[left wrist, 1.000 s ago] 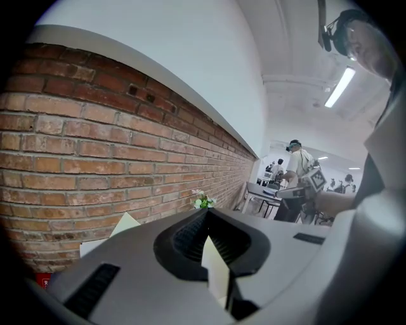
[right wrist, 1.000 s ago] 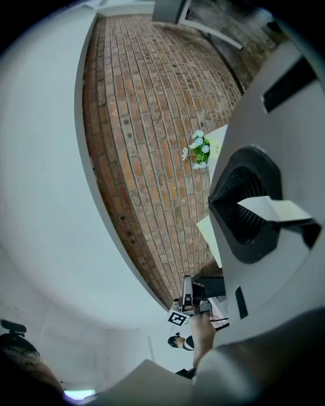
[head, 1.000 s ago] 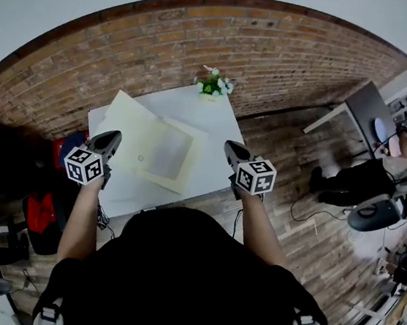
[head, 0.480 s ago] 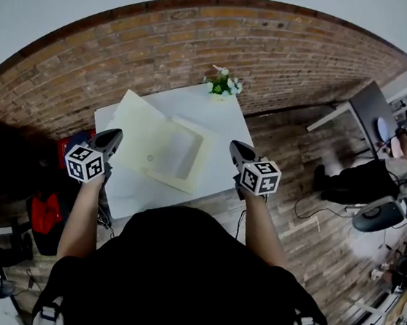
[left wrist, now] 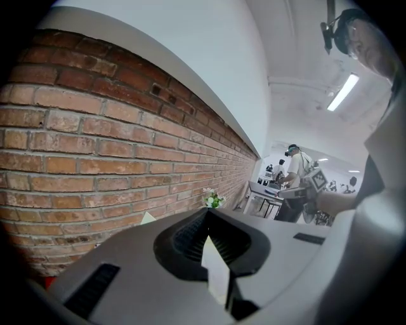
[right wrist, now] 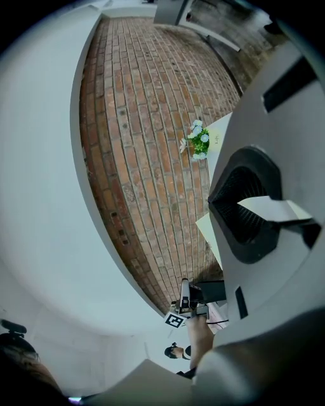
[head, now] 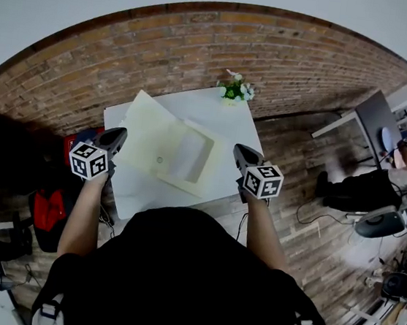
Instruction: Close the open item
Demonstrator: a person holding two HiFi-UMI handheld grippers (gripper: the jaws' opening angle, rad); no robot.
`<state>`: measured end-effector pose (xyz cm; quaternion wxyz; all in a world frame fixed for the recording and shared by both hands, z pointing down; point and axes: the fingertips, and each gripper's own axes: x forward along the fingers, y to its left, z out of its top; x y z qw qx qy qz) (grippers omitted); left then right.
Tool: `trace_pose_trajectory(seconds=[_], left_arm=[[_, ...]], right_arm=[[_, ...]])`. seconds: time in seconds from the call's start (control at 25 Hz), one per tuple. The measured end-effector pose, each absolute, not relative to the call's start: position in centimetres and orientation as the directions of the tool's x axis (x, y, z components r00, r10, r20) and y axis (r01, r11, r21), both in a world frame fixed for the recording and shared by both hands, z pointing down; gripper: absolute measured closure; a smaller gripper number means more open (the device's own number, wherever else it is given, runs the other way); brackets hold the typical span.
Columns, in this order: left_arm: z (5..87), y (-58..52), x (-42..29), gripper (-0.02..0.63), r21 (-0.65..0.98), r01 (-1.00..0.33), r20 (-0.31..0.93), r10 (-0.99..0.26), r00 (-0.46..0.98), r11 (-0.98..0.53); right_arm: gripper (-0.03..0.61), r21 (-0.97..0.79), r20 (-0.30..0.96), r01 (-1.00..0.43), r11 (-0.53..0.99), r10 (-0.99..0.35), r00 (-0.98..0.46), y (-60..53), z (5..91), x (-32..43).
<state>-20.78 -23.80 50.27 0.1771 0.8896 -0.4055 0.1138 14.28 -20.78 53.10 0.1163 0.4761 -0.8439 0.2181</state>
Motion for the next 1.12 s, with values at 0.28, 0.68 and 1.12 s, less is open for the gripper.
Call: trace_pose_trajectory(seconds=[0.28,0.68,1.12], left_arm=[[50.3,-24.2,-23.0,0.603,0.252,-0.773,0.338,-0.696,0.634,-0.582],[50.3,-23.7,-25.4,0.603,0.271,-0.798,0.327,-0.729,0.602,-0.538],[50.7,-22.1,-29.1,0.603,0.301,-0.806,0.305,-0.75,0.587,-0.509]], right_arm=[[0.557,-0.257,0.417,-0.845,0.469,-0.735,-0.535,-21.5,53.2,12.3],[0.557,-0.261,0.433,-0.817,0.514,-0.694,-0.575,-22.4,53.8,9.9],[0.557,-0.27,0.438,-0.777,0.569,-0.646,-0.625,-22.6,54.4,5.4]])
